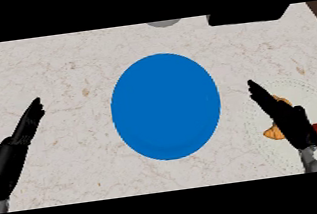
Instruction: Pick the tomato from the placemat and place it in the plate
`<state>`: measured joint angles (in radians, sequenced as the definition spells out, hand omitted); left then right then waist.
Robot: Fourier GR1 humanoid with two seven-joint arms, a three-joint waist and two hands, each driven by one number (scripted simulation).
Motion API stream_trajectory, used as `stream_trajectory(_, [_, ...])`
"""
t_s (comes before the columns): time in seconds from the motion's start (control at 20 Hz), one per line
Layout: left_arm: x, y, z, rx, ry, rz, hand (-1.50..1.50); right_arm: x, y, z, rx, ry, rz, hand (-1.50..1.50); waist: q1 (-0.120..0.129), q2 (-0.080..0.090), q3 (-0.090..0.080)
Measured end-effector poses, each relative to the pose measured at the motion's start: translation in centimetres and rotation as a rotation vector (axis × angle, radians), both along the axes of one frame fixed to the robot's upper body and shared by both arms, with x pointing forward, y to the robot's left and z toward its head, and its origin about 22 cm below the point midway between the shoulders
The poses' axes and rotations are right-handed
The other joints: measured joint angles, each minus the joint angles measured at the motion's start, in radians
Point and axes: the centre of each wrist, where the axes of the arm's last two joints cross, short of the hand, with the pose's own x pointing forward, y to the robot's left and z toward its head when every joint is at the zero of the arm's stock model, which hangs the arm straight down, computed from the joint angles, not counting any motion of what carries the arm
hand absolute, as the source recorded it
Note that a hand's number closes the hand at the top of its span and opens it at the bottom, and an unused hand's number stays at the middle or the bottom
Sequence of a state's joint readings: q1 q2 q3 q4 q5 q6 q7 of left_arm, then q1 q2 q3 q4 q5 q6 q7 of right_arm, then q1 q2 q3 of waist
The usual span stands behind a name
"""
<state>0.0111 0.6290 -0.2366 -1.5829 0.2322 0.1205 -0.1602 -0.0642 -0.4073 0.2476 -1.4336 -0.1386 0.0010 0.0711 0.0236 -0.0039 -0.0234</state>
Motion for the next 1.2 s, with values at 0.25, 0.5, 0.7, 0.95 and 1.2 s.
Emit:
stream_trajectory(0.25, [2.0, -0.8, 2.2, -0.055, -0.072, 0.038, 0.0, 2.1, 2.6, 3.6, 0.075, -0.174, 0.158, 1.5, -0.018, 0.003, 0.017])
stream_trajectory(0.5, [3.5, -1.8, 3.9, -0.112, -0.108, 0.048, 0.0, 3.0, 0.6, 5.7, -0.356, -0.293, 0.173, 1.5, -0.032, -0.003, 0.014])
stream_trajectory(0.7, [4.3, -1.9, 5.0, -0.14, -0.112, 0.064, 0.0, 0.7, 1.3, 1.8, -0.279, -0.358, 0.001, -1.5, -0.041, 0.001, 0.022])
stream_trajectory(0.95, [5.1, -2.8, 6.1, -0.155, -0.111, 0.067, 0.0, -1.4, 1.2, -0.6, -0.114, -0.481, -0.12, -1.5, -0.039, 0.003, 0.025])
stream_trajectory(1.2, [5.8, -3.0, 6.6, -0.159, -0.108, 0.062, 0.0, -2.9, -1.0, 2.1, -0.136, -0.583, -0.171, -1.5, -0.037, 0.002, 0.024])
